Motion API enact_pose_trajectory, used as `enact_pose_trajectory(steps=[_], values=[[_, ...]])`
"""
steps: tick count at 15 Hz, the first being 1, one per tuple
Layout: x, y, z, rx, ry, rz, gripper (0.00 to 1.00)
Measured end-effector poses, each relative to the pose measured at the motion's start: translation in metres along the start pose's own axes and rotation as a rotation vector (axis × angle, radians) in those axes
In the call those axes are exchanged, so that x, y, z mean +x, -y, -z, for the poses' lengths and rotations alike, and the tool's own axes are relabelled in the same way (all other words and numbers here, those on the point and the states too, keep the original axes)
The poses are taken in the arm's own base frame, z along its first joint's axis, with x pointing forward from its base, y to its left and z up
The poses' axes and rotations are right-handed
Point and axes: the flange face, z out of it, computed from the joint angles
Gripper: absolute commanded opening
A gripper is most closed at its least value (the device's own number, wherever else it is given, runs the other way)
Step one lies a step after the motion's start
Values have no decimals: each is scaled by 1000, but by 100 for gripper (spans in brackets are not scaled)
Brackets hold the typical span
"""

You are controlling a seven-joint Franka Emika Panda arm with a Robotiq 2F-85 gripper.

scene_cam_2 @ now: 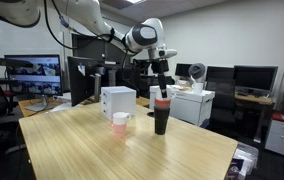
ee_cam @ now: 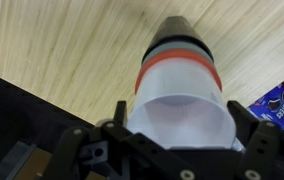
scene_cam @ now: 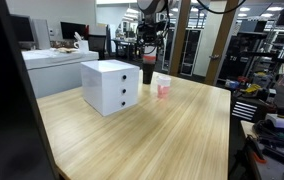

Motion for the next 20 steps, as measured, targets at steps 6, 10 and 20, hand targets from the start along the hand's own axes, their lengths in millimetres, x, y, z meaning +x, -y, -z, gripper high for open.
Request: enact_pose_trajectory(steps=[6, 10, 20], values=[[-1, 1, 0, 1, 0, 1, 74], [-1, 2, 1, 4, -1, 3, 51], [-3, 7, 7, 15, -7, 10, 47]])
